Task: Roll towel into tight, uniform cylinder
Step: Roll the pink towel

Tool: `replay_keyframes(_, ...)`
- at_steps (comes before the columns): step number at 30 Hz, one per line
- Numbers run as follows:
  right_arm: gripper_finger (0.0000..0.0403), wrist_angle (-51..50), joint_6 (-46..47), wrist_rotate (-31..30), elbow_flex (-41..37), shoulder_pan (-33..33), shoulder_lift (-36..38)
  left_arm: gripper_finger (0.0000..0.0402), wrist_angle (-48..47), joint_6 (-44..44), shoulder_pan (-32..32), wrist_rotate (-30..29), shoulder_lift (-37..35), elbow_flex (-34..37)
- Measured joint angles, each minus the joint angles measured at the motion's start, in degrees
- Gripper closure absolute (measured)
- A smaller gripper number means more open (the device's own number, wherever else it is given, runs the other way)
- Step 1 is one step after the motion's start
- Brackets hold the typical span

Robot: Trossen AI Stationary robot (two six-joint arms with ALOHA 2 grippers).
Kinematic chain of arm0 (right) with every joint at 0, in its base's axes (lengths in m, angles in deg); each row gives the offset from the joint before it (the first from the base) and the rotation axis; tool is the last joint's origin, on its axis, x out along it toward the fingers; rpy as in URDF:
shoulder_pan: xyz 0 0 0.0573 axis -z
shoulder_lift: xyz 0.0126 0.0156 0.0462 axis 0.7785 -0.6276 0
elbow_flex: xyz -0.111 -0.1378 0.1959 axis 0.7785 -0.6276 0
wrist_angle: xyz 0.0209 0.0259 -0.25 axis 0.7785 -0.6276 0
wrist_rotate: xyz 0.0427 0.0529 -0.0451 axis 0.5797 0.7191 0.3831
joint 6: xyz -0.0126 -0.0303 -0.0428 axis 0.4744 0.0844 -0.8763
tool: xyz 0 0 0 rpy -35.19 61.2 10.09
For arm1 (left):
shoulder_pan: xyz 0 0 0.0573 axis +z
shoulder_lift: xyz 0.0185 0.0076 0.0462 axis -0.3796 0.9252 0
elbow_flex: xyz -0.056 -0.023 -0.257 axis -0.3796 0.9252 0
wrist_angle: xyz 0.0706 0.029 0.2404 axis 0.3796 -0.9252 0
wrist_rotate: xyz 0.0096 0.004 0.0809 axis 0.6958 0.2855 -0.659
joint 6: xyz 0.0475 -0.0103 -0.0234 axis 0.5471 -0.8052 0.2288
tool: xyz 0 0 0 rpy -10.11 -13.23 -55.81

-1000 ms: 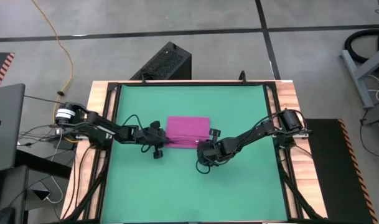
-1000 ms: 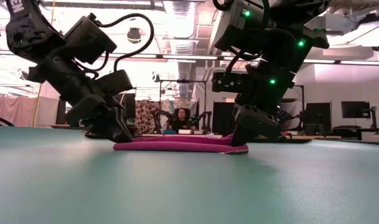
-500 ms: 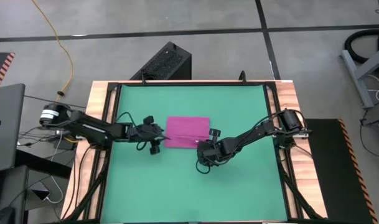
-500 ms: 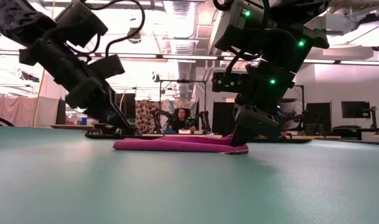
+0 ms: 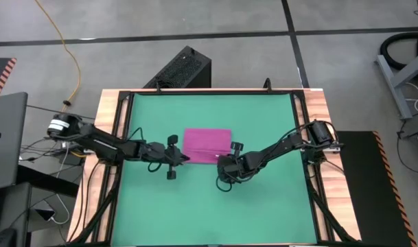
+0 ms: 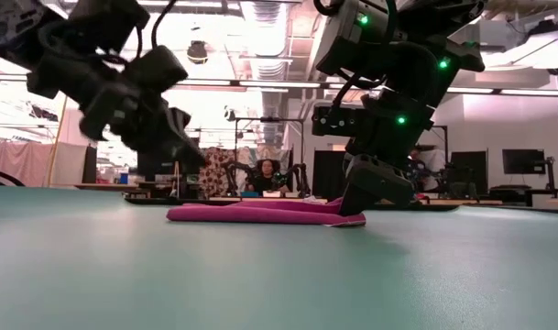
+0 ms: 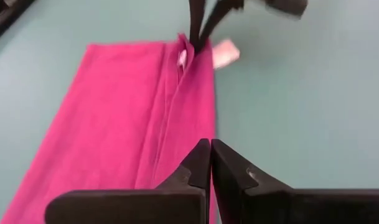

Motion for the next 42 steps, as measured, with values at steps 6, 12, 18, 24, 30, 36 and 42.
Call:
replay_keyframes(6, 0.0383, 0.19, -0.02, 0.02, 0.0, -0.01, 0.0, 0.0401, 6.42, 4.11, 1.53, 0.32, 7.93, 0.02)
replay_keyframes(12, 0.0383, 0.38, -0.02, 0.09, 0.0, -0.01, -0.02, 0.0401, 8.08, 4.46, 5.04, 0.05, 13.59, 0.02)
replay_keyframes(18, 0.0383, 0.44, 0.0, 0.13, 0.0, 0.01, -0.02, 0.0401, 8.68, 4.23, 7.5, 0.33, 16.32, -0.07)
replay_keyframes(24, 0.0383, 0.05, 2.01, 0.23, -0.04, -0.01, 1.18, 0.0401, 6.57, 4.11, 8.22, 0.3, 16.36, -0.07)
replay_keyframes(30, 0.0383, -2.31, 2.08, -0.38, -0.11, 0.34, 6.63, 0.0401, 4.79, 4.11, 8.29, 0.03, 16.38, -0.04)
replay_keyframes(36, 0.0383, -4.94, 1.67, -0.82, -0.07, 2.6, 11.05, 0.0401, 4.65, 4.27, 8.29, 0.01, 16.4, -0.04)
replay_keyframes(42, 0.0383, 0.79, -5.01, -1.82, -0.05, 0.89, 13.63, 0.0401, 4.63, 4.28, 8.29, -0.03, 16.42, -0.02)
